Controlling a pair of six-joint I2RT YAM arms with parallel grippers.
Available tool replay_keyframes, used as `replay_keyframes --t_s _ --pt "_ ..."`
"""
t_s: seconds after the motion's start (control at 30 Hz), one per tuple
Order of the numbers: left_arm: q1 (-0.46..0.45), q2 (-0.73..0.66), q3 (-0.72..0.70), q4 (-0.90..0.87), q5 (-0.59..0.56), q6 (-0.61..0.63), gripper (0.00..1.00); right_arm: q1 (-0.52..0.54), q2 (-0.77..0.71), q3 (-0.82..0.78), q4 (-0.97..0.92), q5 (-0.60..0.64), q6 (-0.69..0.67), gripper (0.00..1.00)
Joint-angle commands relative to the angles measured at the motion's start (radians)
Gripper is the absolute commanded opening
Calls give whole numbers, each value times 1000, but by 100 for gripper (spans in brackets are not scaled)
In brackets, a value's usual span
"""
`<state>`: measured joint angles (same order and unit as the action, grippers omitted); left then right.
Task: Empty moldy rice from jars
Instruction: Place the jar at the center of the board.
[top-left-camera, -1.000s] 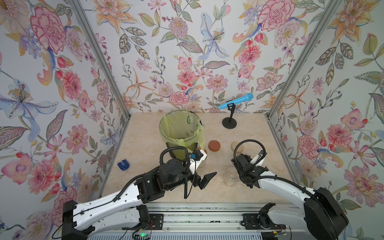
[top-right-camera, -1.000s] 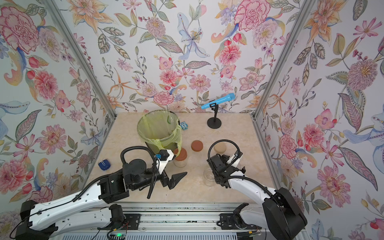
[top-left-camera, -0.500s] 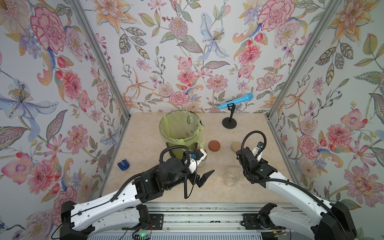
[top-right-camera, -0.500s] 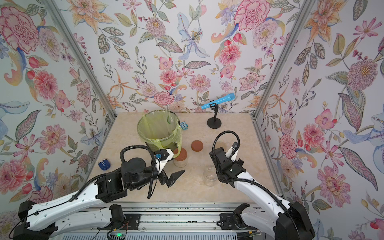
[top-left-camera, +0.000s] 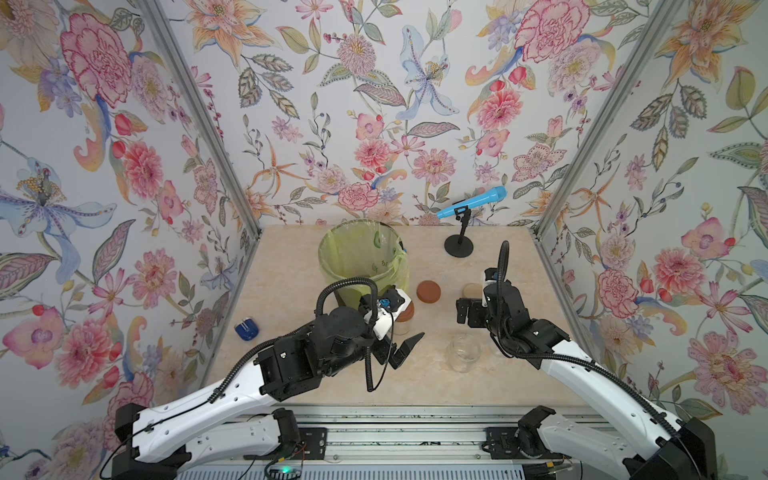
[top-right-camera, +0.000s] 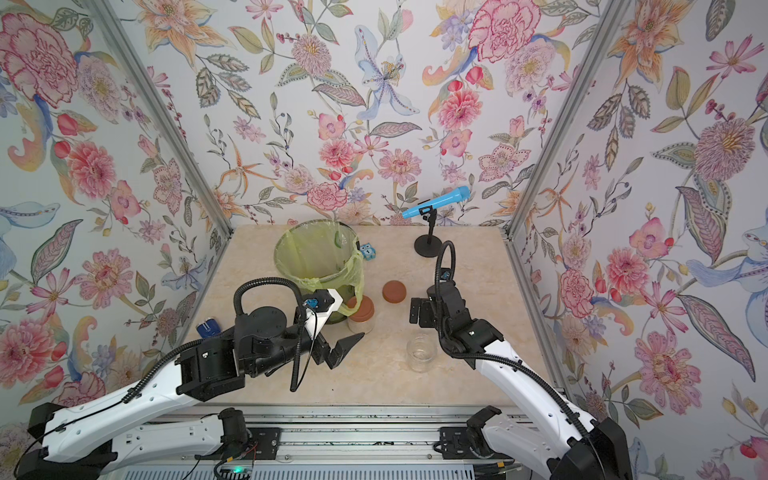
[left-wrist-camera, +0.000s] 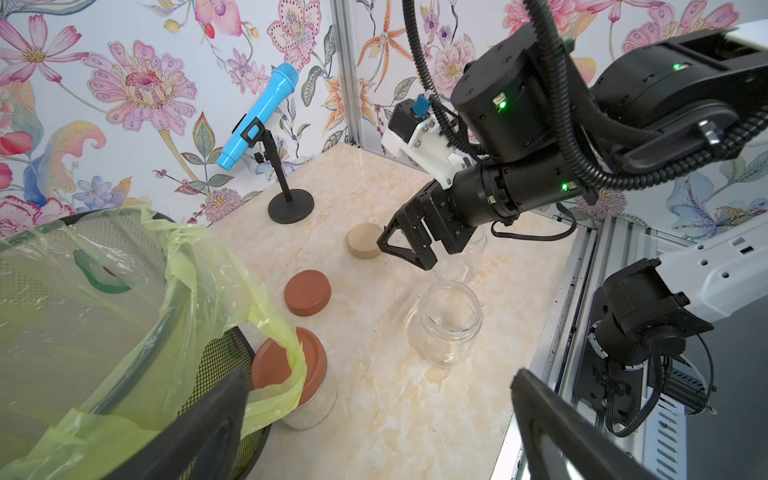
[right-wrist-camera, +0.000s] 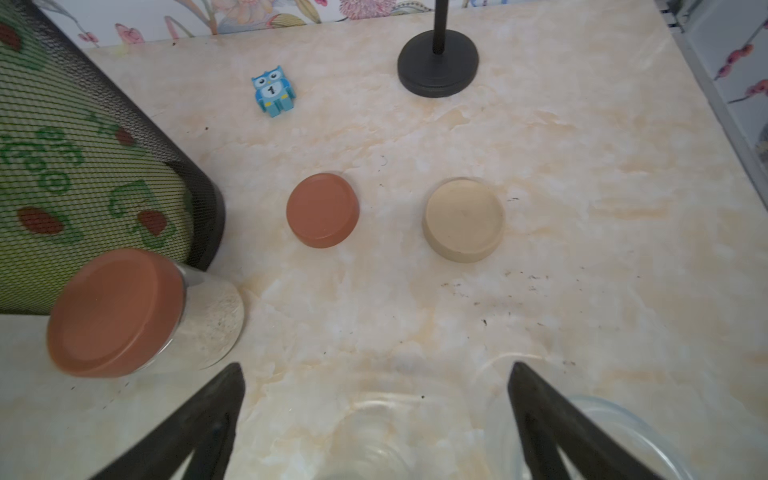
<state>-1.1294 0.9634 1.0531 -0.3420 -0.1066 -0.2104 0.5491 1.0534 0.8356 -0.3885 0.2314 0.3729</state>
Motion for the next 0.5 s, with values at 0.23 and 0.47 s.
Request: replay_keyframes --t_s 0.23,0.47 --pt "81 12 84 -192 -28 -62 100 10 135 168 -73 -307 -157 100" --pt "127 -20 74 -255 -42 -70 100 56 254 274 -128 -394 -223 100"
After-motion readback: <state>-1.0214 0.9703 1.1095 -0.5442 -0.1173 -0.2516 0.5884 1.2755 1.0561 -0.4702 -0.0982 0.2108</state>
